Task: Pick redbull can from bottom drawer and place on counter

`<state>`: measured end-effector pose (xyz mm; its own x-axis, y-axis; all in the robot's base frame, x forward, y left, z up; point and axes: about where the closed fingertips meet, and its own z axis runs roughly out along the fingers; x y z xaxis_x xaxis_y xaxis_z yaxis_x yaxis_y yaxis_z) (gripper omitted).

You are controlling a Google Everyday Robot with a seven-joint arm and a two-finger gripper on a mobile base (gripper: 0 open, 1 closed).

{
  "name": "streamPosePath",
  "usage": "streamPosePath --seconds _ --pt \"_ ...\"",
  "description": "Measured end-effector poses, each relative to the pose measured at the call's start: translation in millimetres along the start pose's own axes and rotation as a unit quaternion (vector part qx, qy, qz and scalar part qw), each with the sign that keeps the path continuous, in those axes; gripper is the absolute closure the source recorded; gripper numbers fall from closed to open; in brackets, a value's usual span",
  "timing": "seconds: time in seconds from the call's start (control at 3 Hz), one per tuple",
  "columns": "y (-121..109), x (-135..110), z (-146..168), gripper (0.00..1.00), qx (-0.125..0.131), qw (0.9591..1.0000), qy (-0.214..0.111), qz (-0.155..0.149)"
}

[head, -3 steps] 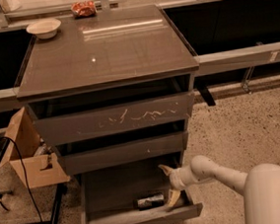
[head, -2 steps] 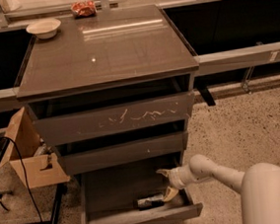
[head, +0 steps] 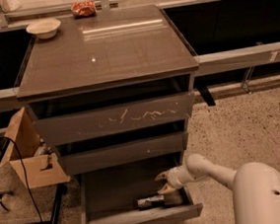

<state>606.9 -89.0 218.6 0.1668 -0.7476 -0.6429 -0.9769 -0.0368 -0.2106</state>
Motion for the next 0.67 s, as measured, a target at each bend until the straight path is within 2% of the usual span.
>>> streamPosePath --seconds 0.33,0.67 --pt "2.6 6.8 15.0 0.48 -0.015 0.9999 -0.001 0.003" --pt "9.6 12.5 29.5 0.35 -0.033 0.9994 -0.004 0.006"
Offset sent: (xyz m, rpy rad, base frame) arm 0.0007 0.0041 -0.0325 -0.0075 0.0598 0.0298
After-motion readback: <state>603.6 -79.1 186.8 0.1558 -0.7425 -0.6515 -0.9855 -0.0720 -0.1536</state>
